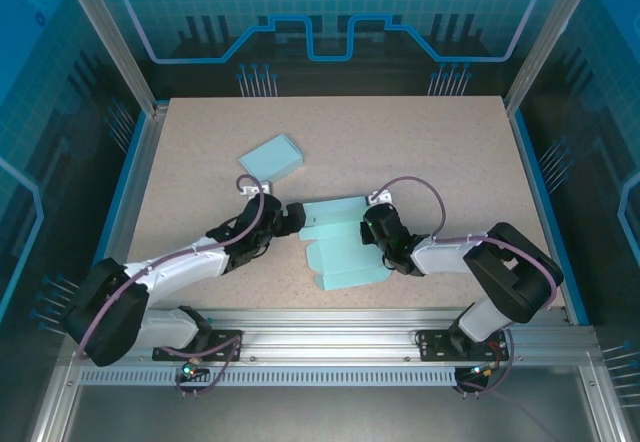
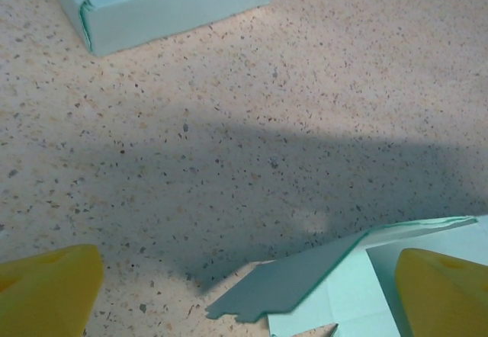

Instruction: Fold the paper box

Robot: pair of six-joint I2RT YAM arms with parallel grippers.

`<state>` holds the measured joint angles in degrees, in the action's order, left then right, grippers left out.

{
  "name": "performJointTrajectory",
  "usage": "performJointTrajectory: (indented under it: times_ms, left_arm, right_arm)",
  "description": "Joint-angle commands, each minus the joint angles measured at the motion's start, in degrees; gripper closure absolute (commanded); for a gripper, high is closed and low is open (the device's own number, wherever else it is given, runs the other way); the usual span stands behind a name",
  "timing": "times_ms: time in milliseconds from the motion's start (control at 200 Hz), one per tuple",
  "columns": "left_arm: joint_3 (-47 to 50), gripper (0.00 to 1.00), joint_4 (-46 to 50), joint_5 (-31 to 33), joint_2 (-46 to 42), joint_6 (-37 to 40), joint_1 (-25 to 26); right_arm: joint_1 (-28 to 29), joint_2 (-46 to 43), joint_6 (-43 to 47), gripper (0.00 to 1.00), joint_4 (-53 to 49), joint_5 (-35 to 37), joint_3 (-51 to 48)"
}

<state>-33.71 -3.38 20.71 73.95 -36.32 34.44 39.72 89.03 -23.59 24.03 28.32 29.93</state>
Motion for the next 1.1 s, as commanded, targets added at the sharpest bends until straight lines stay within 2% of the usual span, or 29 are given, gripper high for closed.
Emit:
performJointTrajectory:
  times_ms: [0, 310, 470, 890, 1096]
  left_arm:
    - [-1.9, 0.01, -0.8, -1.7, 1.8, -0.4, -0.2]
    - [-3.6, 0.01, -2.6, -2.6, 5.0, 0.1, -0.2]
    - [-5.9, 0.01, -5.1, -5.6, 7.7, 1.0, 0.0]
    - [-10.1, 0.01, -8.2, -4.5, 15.0, 2.9, 1.3]
    - [-7.5, 0.01, -7.0, -1.4, 10.3, 2.1, 1.3]
  right_arm:
    - [0.6, -1.0, -1.0, 1.0, -0.2, 0.9, 0.4]
    - [0.6, 1.1, -1.5, 1.0, 0.7, -0.3, 1.2]
    - [0.6, 1.9, -1.9, 1.0, 0.9, -0.7, 1.7]
    - [0.6, 4.3, -5.4, 1.0, 1.3, -2.1, 3.9]
    - [0.5, 4.7, -8.8, 1.0, -2.1, 1.7, 5.4]
